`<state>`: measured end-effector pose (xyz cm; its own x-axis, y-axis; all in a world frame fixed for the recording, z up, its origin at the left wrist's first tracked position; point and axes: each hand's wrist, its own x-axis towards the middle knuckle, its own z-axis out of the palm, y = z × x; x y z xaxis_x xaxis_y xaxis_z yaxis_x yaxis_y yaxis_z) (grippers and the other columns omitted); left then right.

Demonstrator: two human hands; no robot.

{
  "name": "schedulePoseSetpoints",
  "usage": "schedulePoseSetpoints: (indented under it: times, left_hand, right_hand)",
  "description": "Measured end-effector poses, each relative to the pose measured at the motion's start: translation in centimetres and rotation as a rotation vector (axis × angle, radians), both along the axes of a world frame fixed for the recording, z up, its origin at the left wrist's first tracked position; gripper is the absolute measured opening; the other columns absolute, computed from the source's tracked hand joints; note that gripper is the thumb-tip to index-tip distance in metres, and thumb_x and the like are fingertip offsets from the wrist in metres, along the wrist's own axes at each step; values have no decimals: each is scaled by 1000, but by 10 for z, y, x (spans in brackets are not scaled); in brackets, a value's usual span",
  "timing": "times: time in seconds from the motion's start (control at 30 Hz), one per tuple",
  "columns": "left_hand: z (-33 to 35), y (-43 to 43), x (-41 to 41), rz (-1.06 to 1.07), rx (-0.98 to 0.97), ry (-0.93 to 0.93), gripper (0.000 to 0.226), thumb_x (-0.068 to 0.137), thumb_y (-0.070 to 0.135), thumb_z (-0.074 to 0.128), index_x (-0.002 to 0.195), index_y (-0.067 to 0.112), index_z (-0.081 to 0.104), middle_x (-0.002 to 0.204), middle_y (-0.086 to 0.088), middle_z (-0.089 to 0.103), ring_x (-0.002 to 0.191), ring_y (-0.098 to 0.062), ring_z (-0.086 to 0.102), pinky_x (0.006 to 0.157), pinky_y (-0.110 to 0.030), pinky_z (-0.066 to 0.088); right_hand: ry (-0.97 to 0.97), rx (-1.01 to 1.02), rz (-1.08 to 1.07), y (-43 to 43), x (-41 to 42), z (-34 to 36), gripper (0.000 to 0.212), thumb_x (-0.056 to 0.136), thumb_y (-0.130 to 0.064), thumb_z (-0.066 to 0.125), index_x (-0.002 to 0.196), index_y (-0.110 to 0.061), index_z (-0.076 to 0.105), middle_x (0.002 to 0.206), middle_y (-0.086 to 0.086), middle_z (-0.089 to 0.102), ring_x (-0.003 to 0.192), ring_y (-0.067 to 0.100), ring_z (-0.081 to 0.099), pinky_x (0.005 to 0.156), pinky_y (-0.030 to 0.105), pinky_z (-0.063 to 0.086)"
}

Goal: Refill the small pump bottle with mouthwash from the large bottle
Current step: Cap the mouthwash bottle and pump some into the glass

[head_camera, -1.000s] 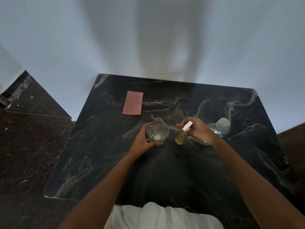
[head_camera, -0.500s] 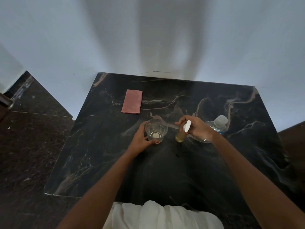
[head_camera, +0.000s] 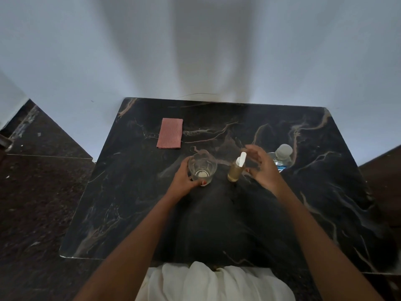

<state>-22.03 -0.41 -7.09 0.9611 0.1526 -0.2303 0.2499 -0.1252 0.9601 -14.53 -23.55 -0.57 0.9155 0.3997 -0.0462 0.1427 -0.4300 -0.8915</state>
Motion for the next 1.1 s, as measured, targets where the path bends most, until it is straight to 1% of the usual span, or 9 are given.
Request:
schedulePoseSetpoints:
  times: [0.13, 0.23, 0.33, 0.43, 0.6, 0.7, 0.83, 1.0, 1.1]
  left_hand:
    - [-2, 1, 0, -15, -10, 5, 83, 66, 5, 77, 131, 23, 29, 125, 7, 38, 116, -10, 42, 87, -16, 42]
    - [-2, 2, 1, -25, -20, 10, 84, 65, 4, 77, 132, 22, 29, 132, 1, 39, 119, -11, 42, 94, -24, 41]
    - [-2, 5, 3, -38, -13, 28, 85, 66, 4, 77, 134, 20, 28, 137, -1, 38, 119, -11, 40, 92, -22, 41]
    - [0, 8, 3, -54, -28, 29, 83, 66, 3, 76, 132, 20, 30, 134, 1, 39, 117, -9, 41, 82, -13, 44]
    - [0, 12, 3, -71, -57, 22, 78, 66, 1, 75, 128, 23, 32, 122, 11, 42, 108, -3, 45, 69, -3, 47]
    - [-1, 13, 4, -91, -42, 11, 77, 64, 5, 77, 124, 27, 33, 115, 22, 43, 103, 5, 47, 73, -6, 46]
    - [-5, 15, 4, -106, -70, 18, 78, 60, 9, 81, 118, 34, 36, 116, 24, 46, 105, 11, 48, 87, -16, 43]
    - [-8, 16, 6, -73, -92, -9, 76, 51, 17, 82, 112, 37, 41, 117, 18, 51, 109, 3, 52, 95, -25, 44]
    - [-6, 19, 13, -95, -61, -28, 75, 58, 7, 82, 114, 33, 40, 117, 15, 51, 111, -2, 52, 97, -26, 43]
  right_hand:
    - [-115, 38, -218, -7, -36, -12, 46, 74, 16, 61, 111, -9, 51, 108, 0, 56, 98, 9, 55, 83, 4, 42]
    - [-161, -4, -338, -6, -62, -25, 32, 74, 14, 63, 91, -12, 54, 94, 6, 59, 83, 13, 57, 73, 11, 43]
    - [-172, -50, -245, 4, -80, -38, 24, 74, 13, 63, 84, -9, 59, 86, 3, 59, 78, 4, 54, 71, 9, 46]
    - [-87, -79, -153, 23, -86, -48, 26, 76, 7, 64, 94, -13, 61, 91, -4, 59, 84, 3, 58, 77, 7, 46]
    - [72, -137, -94, 64, -68, -63, 58, 76, -5, 69, 128, -8, 45, 127, 9, 53, 114, 15, 51, 96, 27, 43]
    - [99, -56, -118, 79, -58, -68, 68, 74, -10, 73, 133, -13, 39, 133, 9, 49, 120, 18, 48, 100, 32, 41]
    - [165, 72, -143, 91, -52, -73, 76, 70, -15, 77, 135, -14, 37, 133, 5, 50, 121, 14, 48, 103, 37, 41]
    - [174, 179, -181, 97, -46, -78, 71, 65, -7, 79, 128, -14, 45, 118, -2, 58, 111, 7, 55, 97, 29, 45]
    - [173, 183, -196, 99, -41, -81, 70, 65, -8, 79, 127, -15, 46, 111, -11, 60, 104, -5, 56, 89, 15, 45]
